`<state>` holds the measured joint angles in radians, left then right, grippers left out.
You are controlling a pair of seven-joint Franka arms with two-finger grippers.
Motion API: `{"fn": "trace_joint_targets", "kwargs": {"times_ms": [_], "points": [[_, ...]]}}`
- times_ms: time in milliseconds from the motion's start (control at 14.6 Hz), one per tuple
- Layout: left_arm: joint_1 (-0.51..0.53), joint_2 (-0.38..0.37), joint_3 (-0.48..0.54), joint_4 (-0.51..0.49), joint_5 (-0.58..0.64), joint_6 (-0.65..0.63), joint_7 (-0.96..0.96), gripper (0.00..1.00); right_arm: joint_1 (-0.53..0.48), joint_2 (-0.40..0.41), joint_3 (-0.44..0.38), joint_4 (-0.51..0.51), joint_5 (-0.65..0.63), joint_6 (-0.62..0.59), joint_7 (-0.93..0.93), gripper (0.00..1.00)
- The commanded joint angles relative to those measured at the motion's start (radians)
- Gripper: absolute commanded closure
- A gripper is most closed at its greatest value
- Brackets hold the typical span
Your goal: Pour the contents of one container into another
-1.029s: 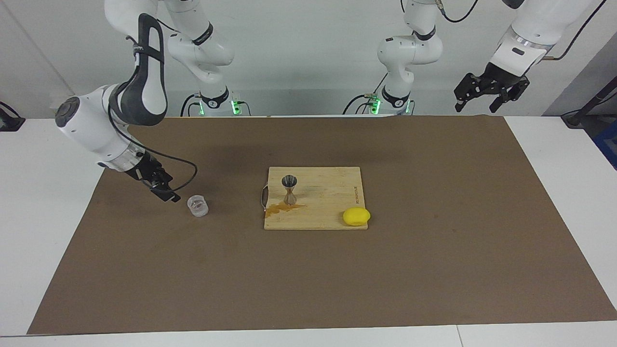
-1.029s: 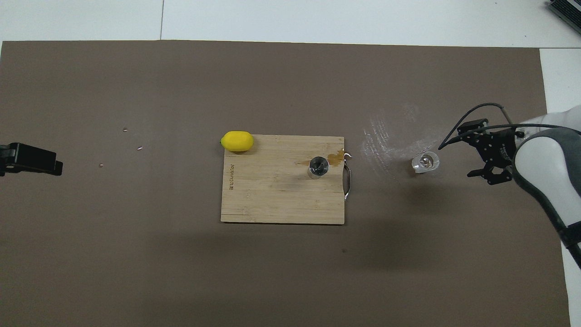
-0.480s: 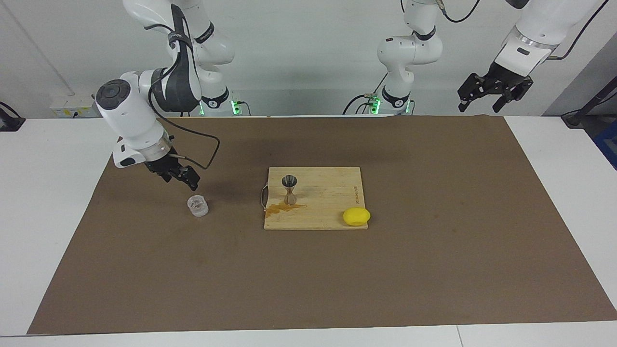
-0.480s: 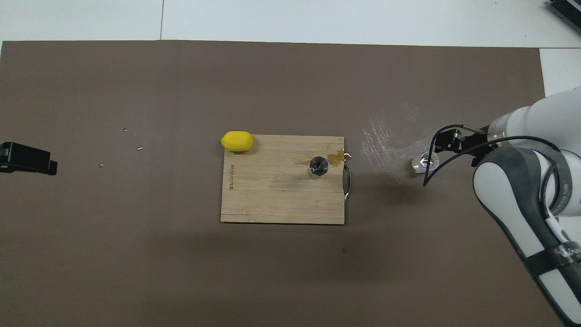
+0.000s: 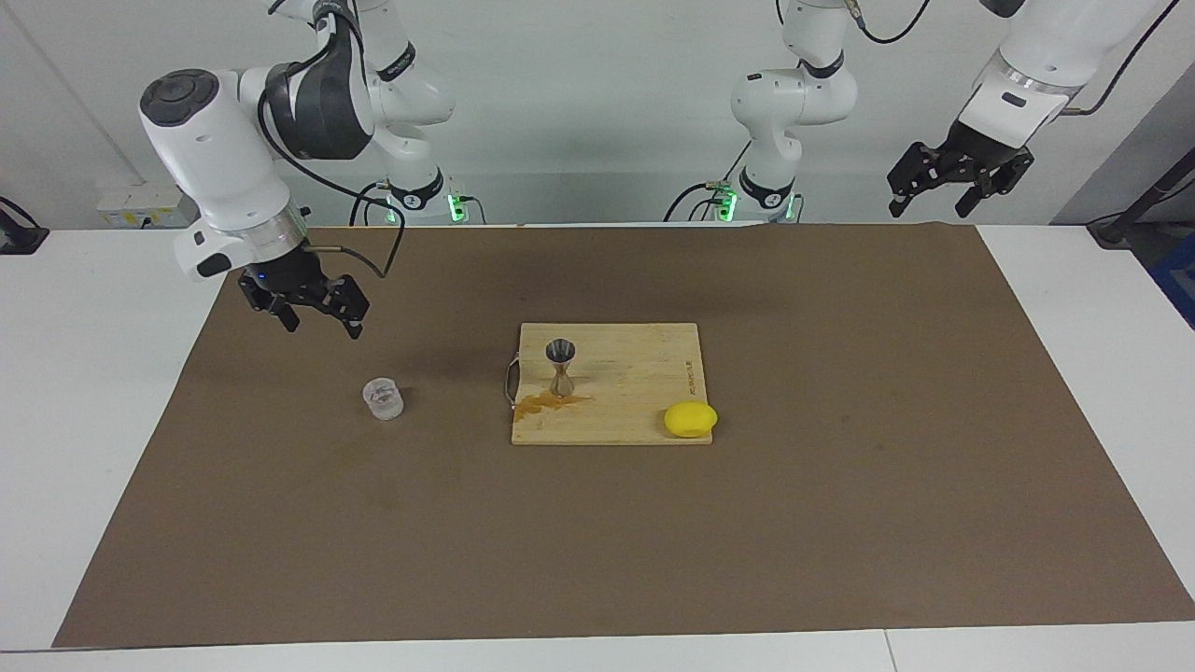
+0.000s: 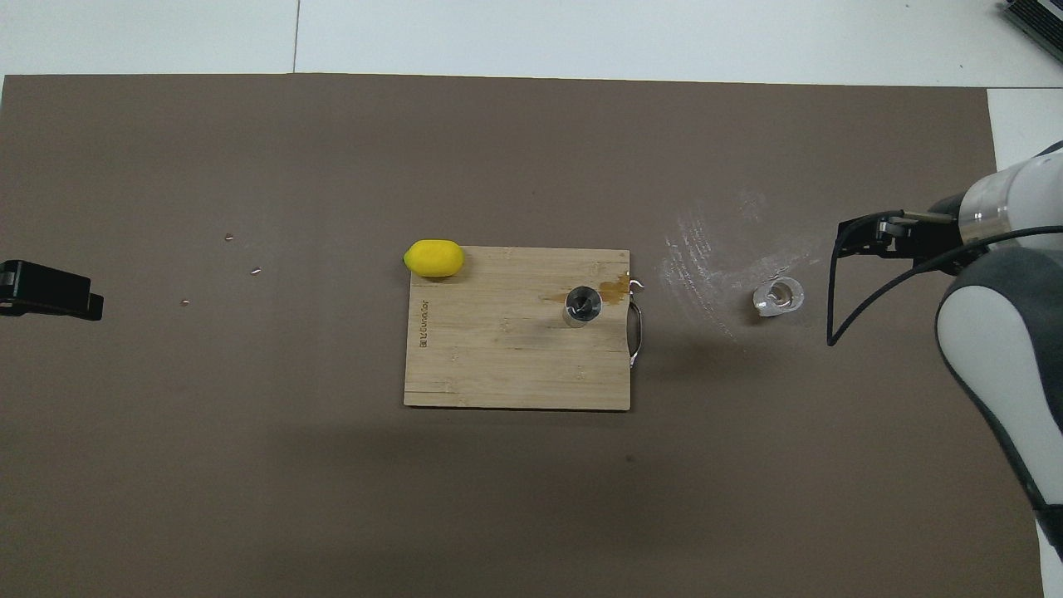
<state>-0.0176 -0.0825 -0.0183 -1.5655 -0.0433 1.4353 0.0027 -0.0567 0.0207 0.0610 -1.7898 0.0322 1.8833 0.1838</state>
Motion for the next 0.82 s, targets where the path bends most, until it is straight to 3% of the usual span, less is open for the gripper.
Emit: {"fn": "trace_joint_targets", "kwargs": {"times_ms": [0,206,343,754], "points": [[0.005,-0.034,-0.002,-0.036,0.014,0.004,0.005,0.0,-0.003,0.022,0.005,0.14,-0.066,-0.125,-0.035,0.0],[0.004,-0.034,-0.003,-0.036,0.014,-0.003,0.0,0.0,0.001,0.024,0.005,0.237,-0.087,-0.246,-0.05,0.0],[0.004,-0.034,-0.003,-0.036,0.014,-0.003,0.0,0.0,0.059,0.024,0.005,0.257,-0.092,-0.283,-0.047,0.0],[0.002,-0.034,-0.003,-0.036,0.014,-0.003,0.0,0.0,0.06,-0.025,0.002,0.167,-0.072,-0.302,-0.063,0.0]]}}
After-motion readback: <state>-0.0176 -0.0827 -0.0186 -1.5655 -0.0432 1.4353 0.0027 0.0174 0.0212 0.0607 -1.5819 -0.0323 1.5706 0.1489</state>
